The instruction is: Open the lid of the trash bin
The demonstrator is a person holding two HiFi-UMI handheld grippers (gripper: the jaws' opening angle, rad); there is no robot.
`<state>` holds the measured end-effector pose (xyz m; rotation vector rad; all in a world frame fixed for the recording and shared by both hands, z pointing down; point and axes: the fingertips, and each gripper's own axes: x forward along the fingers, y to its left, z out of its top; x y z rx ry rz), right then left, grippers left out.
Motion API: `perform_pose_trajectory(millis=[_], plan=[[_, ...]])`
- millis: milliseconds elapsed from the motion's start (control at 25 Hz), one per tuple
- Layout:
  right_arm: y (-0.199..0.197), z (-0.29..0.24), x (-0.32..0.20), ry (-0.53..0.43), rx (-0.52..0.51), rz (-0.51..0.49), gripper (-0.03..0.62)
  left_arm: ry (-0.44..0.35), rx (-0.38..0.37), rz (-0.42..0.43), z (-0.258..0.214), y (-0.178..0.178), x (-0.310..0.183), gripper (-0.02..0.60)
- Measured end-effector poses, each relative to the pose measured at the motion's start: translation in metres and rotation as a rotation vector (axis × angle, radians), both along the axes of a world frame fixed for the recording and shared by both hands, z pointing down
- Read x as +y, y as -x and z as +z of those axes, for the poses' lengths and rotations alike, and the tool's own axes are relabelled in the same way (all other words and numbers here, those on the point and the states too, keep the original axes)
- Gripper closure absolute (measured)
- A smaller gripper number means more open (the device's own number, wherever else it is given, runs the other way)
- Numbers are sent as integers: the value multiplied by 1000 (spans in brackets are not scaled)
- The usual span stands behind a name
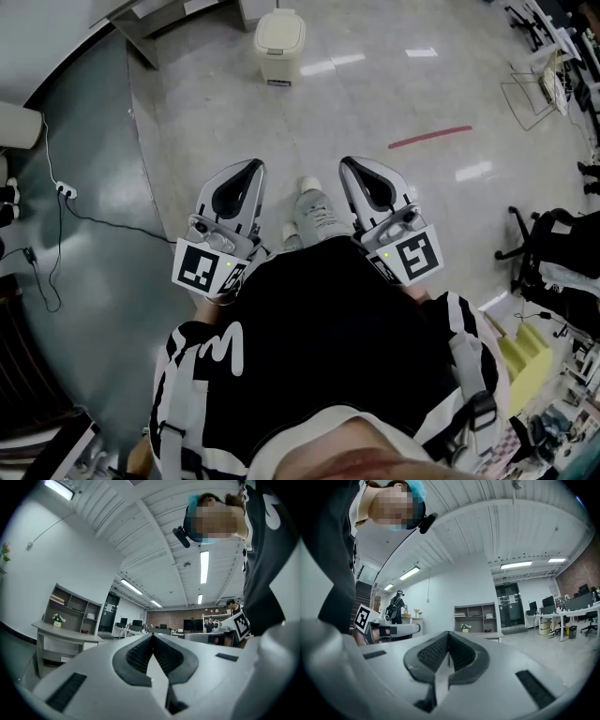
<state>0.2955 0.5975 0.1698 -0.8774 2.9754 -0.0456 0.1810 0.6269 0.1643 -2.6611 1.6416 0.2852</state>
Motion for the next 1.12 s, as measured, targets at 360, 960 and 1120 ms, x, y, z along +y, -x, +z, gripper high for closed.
perform_pose_trajectory(millis=[360, 960, 1120], plan=[[9, 0, -29, -5, -6, -14, 585, 7, -3, -9, 0, 10, -27, 580], [44, -5, -131, -27, -11, -61, 585, -22, -9, -45, -6, 42, -127, 580], [51, -6, -163, -20, -12, -64, 585, -65, 1, -48, -16, 48, -157, 580]])
